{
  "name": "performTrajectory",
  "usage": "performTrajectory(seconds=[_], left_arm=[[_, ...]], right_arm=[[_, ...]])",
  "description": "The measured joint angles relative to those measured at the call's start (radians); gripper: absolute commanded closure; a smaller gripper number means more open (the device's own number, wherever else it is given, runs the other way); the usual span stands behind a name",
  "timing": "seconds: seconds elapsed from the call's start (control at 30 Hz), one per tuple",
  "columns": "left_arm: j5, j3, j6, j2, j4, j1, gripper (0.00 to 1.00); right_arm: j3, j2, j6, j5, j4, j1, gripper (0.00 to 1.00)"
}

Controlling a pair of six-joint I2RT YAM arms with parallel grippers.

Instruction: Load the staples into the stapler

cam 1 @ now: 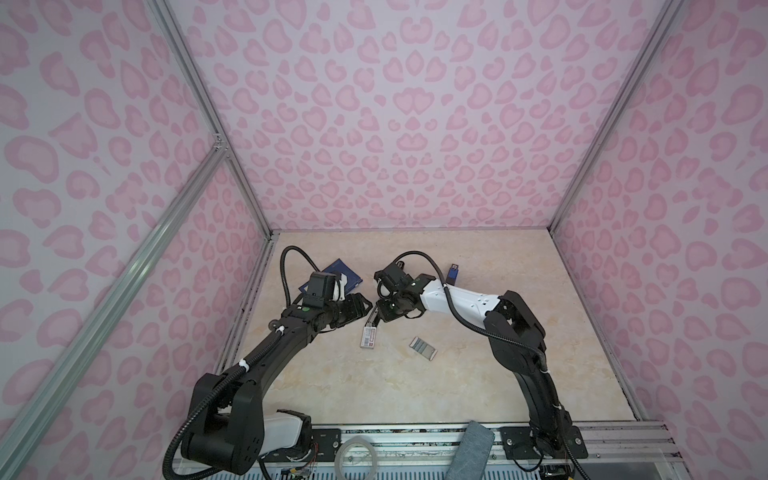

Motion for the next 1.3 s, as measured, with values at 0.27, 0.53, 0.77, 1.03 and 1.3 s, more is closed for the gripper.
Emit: performTrajectory(seconds=[0.27,0.53,0.77,1.03,1.3], left_arm=[[-0.013,0.022,0.017,0.043,-0.022,0.000,0.33],[-0.008,0.037,0.017,0.060,-0.022,0.000,0.33],[-0.003,0.037,0.017,0.068,-0.021,0.000,0.33],[-0.005,0.039,0.026,0.118,-0.004,0.000,0.28],[-0.063,0.204,0.073,0.278,0.019,-0.026,0.24]], right_arm=[[-0.223,-0.162,-0.005,-0.029,0.041,0.007,0.62],[-0.365,-0.212,0.000,-0.062,0.040,0.069,0.64],[-0.405,-0.211,0.008,-0.047,0.027,0.077,0.64],[-0.462,-0.241,0.032,0.020,0.040,0.031,0.64],[-0.525,-0.298,0.050,0.095,0.029,-0.020,0.63]])
